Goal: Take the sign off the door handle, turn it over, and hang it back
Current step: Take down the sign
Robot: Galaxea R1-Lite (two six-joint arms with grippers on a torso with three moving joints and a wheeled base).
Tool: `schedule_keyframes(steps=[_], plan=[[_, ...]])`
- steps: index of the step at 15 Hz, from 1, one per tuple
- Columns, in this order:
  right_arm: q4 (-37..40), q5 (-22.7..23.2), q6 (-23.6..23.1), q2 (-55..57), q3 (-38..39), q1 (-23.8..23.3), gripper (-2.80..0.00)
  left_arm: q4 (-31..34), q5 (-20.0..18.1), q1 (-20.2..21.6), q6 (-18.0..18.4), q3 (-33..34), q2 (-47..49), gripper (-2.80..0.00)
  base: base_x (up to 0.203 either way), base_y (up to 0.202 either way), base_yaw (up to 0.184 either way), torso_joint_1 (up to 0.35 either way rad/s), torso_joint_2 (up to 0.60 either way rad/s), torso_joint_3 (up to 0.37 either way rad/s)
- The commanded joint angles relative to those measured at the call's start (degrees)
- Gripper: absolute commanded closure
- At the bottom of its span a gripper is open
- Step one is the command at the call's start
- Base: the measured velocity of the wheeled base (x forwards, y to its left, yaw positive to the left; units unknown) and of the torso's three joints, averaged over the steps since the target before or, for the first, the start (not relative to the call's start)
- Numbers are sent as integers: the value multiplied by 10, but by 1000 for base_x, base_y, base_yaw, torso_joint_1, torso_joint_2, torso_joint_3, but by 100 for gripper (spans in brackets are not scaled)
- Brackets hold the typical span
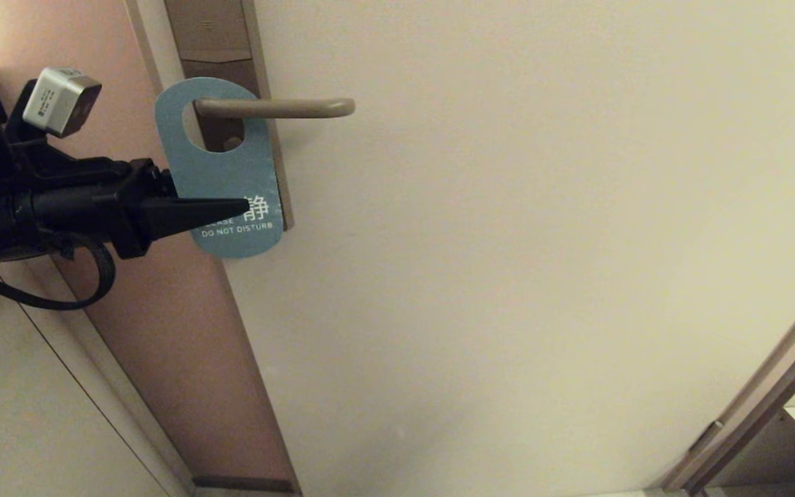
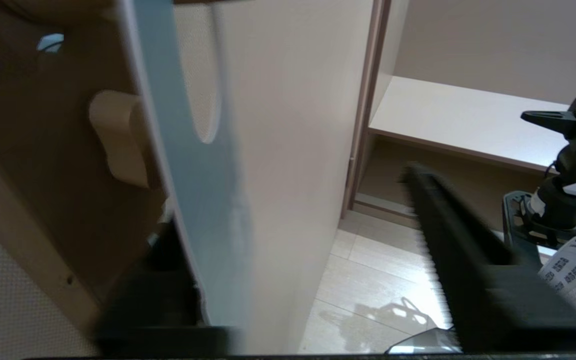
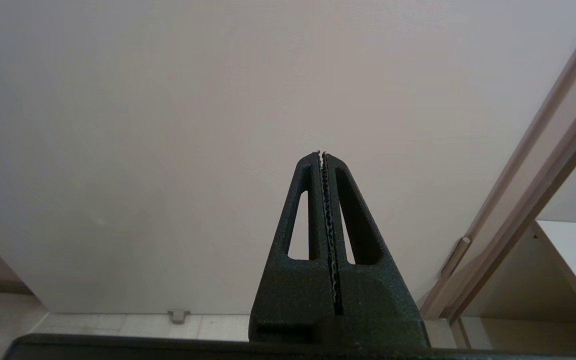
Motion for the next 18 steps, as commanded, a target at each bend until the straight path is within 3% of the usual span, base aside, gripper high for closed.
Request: schedule_keyframes(steps=[1, 11, 18], plan=[[0, 0, 0, 0, 0, 0, 0, -2, -4, 1, 0, 0, -3, 0, 0, 0, 0, 0, 0, 0], [0, 0, 0, 0, 0, 0, 0, -2, 2, -5, 3, 0, -13, 0, 0, 0, 0, 0, 0, 0], [0, 0, 0, 0, 0, 0, 0, 0, 125, -47, 3, 3, -45, 0, 0, 0, 0, 0, 0, 0]])
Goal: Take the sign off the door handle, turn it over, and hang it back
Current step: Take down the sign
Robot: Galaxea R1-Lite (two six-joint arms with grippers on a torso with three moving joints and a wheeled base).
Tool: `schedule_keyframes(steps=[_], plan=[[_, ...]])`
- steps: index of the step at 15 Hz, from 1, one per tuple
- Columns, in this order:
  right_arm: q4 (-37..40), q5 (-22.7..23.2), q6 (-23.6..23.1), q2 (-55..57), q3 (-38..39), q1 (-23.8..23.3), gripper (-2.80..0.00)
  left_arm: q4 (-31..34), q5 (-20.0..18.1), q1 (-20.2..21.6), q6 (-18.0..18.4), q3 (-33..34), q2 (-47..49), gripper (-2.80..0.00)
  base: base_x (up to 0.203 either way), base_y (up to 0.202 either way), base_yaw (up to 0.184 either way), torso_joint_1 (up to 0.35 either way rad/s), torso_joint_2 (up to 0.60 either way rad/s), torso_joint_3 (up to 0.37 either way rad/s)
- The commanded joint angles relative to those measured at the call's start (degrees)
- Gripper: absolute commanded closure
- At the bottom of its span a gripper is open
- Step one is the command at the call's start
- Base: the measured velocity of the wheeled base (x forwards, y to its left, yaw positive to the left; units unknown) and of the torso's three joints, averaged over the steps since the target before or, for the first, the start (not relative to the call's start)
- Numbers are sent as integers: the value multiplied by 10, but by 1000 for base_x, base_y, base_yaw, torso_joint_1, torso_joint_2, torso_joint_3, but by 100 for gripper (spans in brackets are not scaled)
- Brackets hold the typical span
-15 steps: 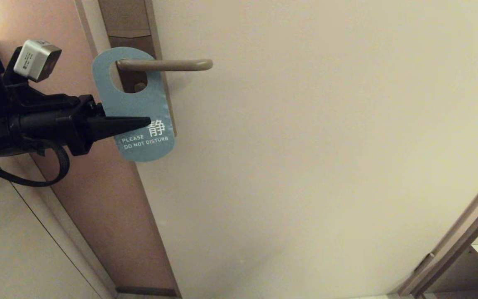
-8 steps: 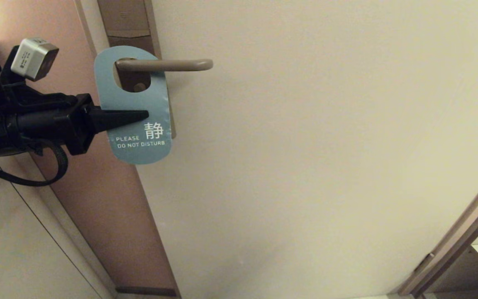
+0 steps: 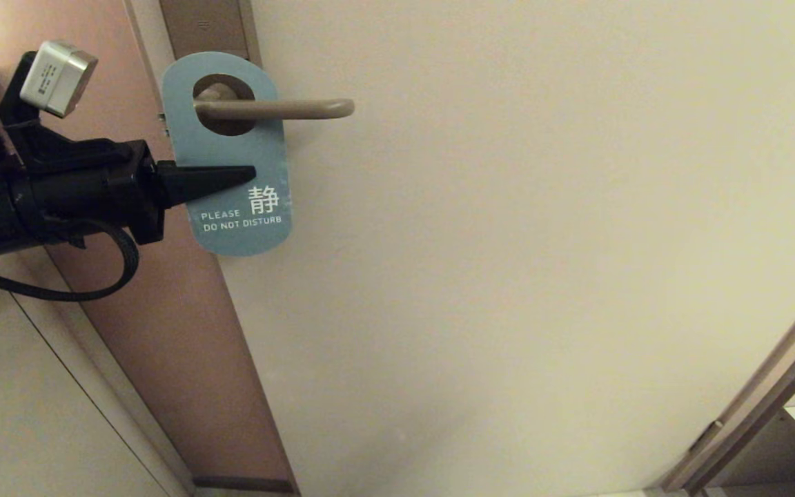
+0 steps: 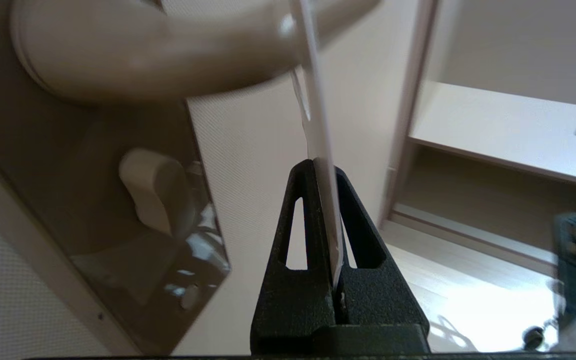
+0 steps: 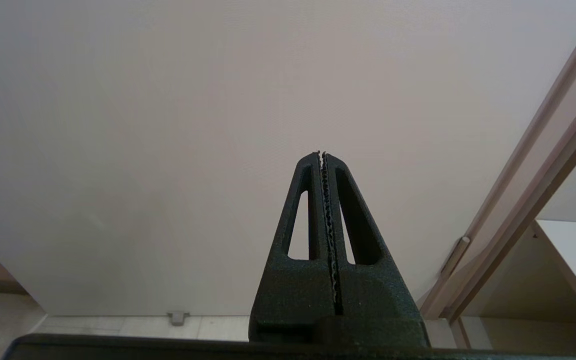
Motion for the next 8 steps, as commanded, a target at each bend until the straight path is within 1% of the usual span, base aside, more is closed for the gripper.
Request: schedule_keyframes(steps=[1, 4, 8], plan=[[0, 0, 0, 0, 0, 0, 0, -2, 20, -12, 0, 1, -12, 0, 0, 0, 0, 0, 0, 0], [0, 0, 0, 0, 0, 0, 0, 2, 83, -43, 1, 15, -37, 0, 0, 0, 0, 0, 0, 0], [0, 0, 0, 0, 0, 0, 0, 2, 199, -106, 2, 56, -78, 0, 0, 0, 0, 0, 0, 0]])
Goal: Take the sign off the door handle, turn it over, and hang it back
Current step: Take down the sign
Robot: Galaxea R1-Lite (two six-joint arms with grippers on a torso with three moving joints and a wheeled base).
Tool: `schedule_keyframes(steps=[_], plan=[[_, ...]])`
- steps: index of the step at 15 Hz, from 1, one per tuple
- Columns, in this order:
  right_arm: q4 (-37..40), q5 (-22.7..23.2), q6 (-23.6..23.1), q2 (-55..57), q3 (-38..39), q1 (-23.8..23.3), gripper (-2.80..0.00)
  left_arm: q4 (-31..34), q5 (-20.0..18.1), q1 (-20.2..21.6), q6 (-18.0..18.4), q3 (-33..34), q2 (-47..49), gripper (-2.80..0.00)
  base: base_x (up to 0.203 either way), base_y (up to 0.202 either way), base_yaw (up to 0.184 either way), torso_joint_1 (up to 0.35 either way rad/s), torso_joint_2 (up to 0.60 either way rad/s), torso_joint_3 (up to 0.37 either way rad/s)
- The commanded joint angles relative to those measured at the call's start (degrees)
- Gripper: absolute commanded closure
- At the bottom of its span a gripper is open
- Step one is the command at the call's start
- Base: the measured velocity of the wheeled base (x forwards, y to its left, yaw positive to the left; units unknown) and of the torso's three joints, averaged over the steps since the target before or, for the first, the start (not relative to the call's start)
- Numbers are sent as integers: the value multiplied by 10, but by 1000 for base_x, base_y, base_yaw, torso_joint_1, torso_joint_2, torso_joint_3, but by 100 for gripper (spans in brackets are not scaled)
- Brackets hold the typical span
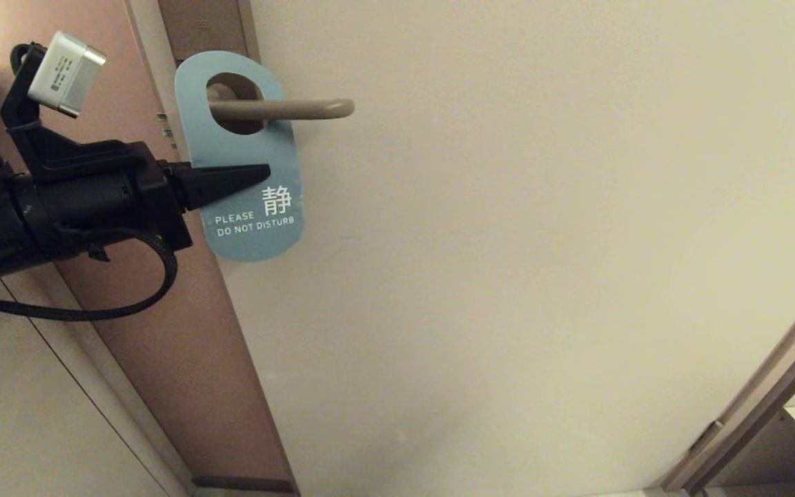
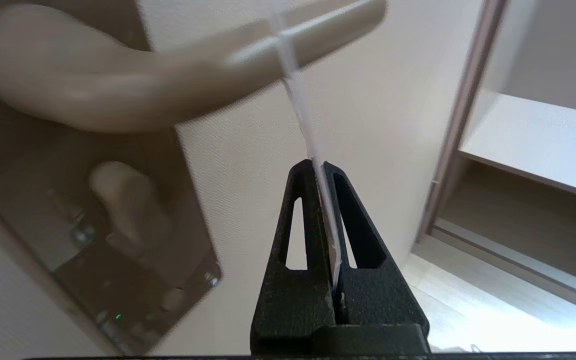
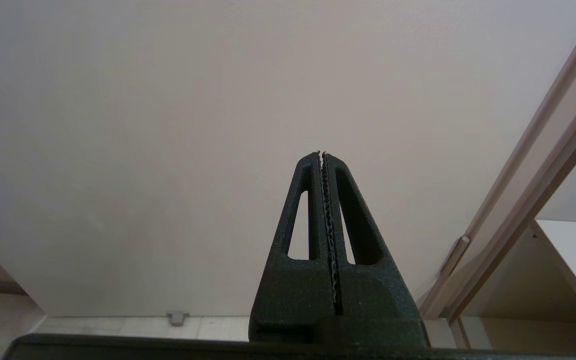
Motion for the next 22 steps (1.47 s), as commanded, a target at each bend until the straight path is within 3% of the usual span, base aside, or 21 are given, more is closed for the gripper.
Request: schedule_keyframes(steps=[1, 4, 7, 11, 14, 22], plan=[[0, 0, 0, 0, 0, 0, 0, -3, 41, -28, 1, 18, -26, 0, 0, 0, 0, 0, 0, 0], [0, 0, 0, 0, 0, 0, 0, -4, 122, -58, 4, 38, -34, 0, 0, 0, 0, 0, 0, 0], [0, 0, 0, 0, 0, 0, 0, -6, 176, -66, 9, 38, -13, 0, 0, 0, 0, 0, 0, 0], [0, 0, 0, 0, 0, 0, 0, -8, 208, -76, 26, 31, -3, 0, 0, 0, 0, 0, 0, 0], [0, 0, 0, 0, 0, 0, 0, -7, 261, -110, 26, 20, -3, 0, 0, 0, 0, 0, 0, 0], [0, 0, 0, 0, 0, 0, 0, -6, 312, -141, 25, -15, 28, 0, 0, 0, 0, 0, 0, 0]])
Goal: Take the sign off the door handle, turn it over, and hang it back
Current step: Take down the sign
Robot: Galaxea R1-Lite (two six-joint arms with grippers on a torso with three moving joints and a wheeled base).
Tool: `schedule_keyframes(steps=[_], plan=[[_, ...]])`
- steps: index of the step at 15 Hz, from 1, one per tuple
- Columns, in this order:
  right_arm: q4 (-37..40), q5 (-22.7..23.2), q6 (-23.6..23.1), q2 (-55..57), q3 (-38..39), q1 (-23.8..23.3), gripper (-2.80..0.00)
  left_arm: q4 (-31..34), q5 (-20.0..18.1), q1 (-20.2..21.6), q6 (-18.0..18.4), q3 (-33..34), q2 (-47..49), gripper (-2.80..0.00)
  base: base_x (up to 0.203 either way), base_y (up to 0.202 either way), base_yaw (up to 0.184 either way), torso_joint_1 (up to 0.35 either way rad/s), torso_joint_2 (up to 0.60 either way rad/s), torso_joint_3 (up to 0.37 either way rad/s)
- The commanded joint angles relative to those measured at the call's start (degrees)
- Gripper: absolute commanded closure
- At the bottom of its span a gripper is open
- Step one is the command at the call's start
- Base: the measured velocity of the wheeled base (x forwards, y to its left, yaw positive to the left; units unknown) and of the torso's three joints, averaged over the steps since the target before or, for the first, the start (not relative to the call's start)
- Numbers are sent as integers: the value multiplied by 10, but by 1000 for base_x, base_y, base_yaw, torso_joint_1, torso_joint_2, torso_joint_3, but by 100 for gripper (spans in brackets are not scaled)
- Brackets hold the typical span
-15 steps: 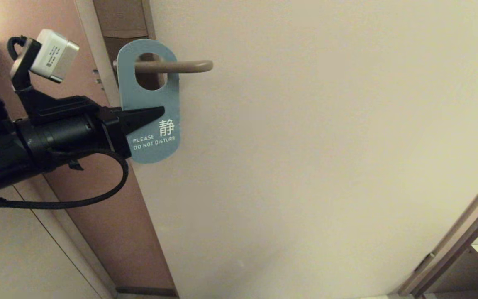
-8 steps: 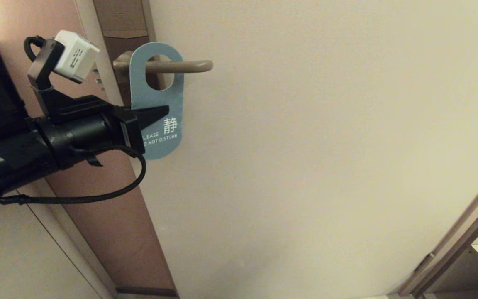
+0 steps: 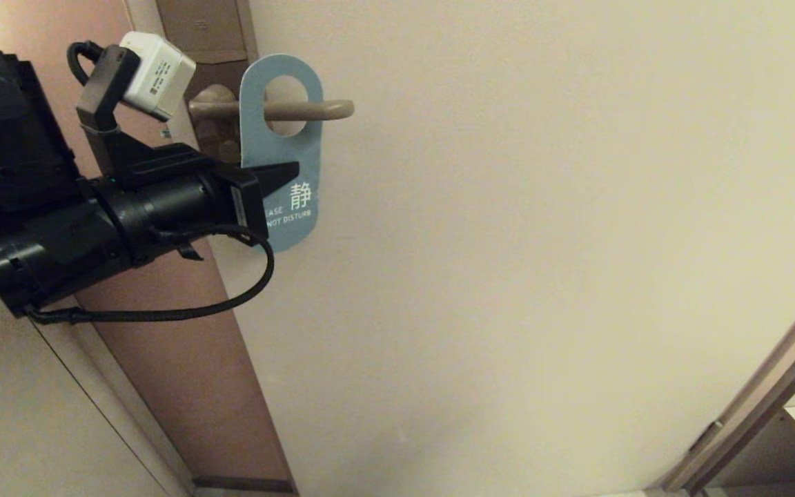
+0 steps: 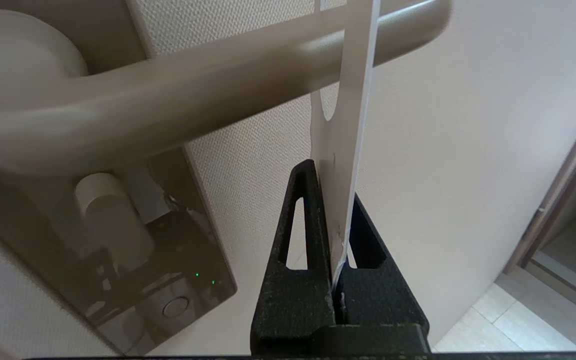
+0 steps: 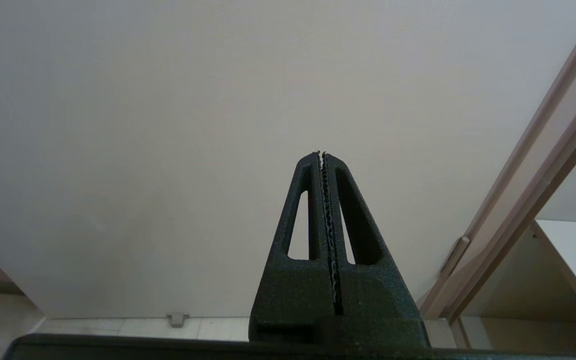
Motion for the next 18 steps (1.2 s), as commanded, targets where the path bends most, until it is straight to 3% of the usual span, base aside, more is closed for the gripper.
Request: schedule_keyframes(steps=[1, 11, 18], plan=[[0, 0, 0, 0, 0, 0, 0, -3, 2, -1, 0, -6, 18, 0, 0, 0, 0, 0, 0, 0], [0, 0, 0, 0, 0, 0, 0, -3, 37, -60, -1, -89, 86, 0, 0, 0, 0, 0, 0, 0], [0, 0, 0, 0, 0, 0, 0, -1, 47, -124, -1, -89, 81, 0, 0, 0, 0, 0, 0, 0]])
